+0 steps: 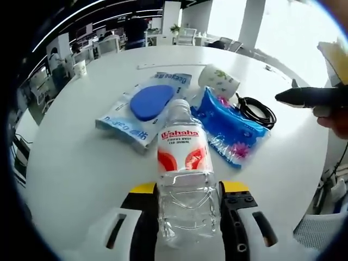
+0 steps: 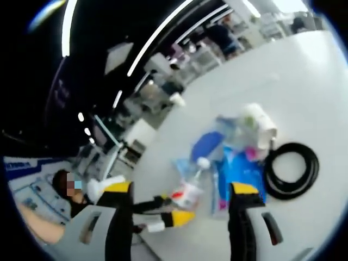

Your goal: Arrange the tabletop items into an orderly group along one side of the table until the central work area is clear of visible clutter.

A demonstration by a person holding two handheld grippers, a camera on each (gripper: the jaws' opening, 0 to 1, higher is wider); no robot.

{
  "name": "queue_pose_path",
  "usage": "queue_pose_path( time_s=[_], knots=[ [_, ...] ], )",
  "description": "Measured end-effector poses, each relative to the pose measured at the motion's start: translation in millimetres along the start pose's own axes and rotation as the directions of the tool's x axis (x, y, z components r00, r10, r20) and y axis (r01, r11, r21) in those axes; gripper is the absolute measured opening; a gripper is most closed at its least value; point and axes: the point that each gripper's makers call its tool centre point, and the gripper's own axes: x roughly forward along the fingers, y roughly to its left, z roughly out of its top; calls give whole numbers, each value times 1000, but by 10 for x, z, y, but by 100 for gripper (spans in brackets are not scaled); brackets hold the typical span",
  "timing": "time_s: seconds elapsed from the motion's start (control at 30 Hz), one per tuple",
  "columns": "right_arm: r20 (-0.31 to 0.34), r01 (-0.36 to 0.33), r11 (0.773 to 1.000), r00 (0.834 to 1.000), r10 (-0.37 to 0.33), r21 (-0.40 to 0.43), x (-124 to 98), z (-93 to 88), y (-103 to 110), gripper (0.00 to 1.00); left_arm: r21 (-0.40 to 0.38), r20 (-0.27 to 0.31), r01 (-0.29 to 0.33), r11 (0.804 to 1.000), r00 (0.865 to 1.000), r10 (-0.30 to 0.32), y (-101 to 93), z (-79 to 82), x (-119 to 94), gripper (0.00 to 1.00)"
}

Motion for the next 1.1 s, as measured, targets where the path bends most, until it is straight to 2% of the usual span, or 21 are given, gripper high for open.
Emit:
queue_pose_path(
  time_s=[0.17,0.3,0.33,0.43,0.57,0.8,0.9,1.1],
  knots=[
    [-12,-30,998,999,30,47,226,49,78,66,7,17,-17,1000,1000,16,-1,8,0,41],
    [-54,-3,996,999,7,84,354,15,43,65,8,25,-18,1000,1000,17,1,15,-2,41],
    [-59,18,994,998,-11,106,391,20,25,64,12,28,-17,1000,999,17,-1,15,-3,41],
    [-60,19,993,998,-12,119,497,50,79,64,12,36,-20,1000,999,19,0,16,-2,41],
    [-126,51,994,991,-39,95,712,-29,58,64,6,48,-22,1000,999,22,5,21,0,41],
    [-172,70,989,984,-47,131,1036,-64,8,64,-19,65,-20,1000,998,21,13,24,-2,42],
    [-198,85,986,979,-56,142,1105,-107,-24,62,-20,74,-19,1000,997,20,13,26,-6,42],
    [-234,157,980,964,-124,126,1189,-206,-171,57,-24,85,-19,1000,996,21,14,29,-6,42]
  ],
)
